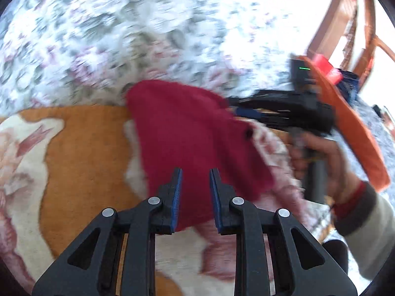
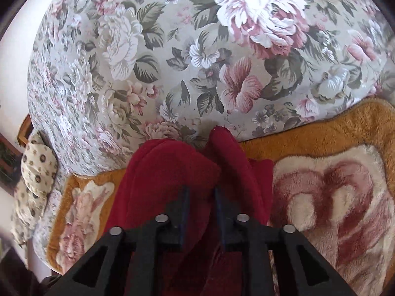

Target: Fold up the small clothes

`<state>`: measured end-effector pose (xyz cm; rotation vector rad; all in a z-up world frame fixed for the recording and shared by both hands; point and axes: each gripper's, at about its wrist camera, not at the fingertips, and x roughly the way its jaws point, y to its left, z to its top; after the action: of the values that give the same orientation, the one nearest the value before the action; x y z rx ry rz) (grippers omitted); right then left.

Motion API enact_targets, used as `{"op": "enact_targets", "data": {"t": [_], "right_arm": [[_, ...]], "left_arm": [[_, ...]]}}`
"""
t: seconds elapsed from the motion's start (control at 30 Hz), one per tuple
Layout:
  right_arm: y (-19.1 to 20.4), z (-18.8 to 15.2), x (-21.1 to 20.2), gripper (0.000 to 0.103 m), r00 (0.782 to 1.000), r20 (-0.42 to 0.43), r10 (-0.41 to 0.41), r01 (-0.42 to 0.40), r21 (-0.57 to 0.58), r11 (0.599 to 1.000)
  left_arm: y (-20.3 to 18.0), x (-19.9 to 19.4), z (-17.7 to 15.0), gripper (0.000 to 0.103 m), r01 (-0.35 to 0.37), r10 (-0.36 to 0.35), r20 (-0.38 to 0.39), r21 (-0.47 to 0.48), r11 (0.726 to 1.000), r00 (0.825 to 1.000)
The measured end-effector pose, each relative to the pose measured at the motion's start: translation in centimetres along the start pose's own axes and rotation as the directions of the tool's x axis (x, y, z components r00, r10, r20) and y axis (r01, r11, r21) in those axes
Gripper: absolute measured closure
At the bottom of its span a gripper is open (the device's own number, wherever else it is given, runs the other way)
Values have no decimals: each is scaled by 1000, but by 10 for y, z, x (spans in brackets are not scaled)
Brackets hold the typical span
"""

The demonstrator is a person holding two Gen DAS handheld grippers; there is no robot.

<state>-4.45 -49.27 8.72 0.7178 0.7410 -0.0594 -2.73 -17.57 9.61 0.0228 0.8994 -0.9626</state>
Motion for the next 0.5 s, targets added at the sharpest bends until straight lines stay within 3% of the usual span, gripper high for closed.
{"op": "enact_targets", "data": {"t": [0.07,0.13,0.3,0.5], "right_arm": [[-5,-8,-10,54,997,3,73,-73,54,996],[-8,-18,-11,53,992,-25,123,-120,93,988],[-19,-41,3,42,987,-51,153,-142,173,975],[-15,-38,15,34,966,-17,258,-249,212,945]], "left_arm": [[4,8,1,83,8,-9,-20,-15,1000,1000],[-5,9,1,83,-6,6,-21,23,1000,1000],[-16,30,-9,83,-58,67,-84,110,992,994],[-19,45,-11,83,-48,61,-120,112,993,991]]}}
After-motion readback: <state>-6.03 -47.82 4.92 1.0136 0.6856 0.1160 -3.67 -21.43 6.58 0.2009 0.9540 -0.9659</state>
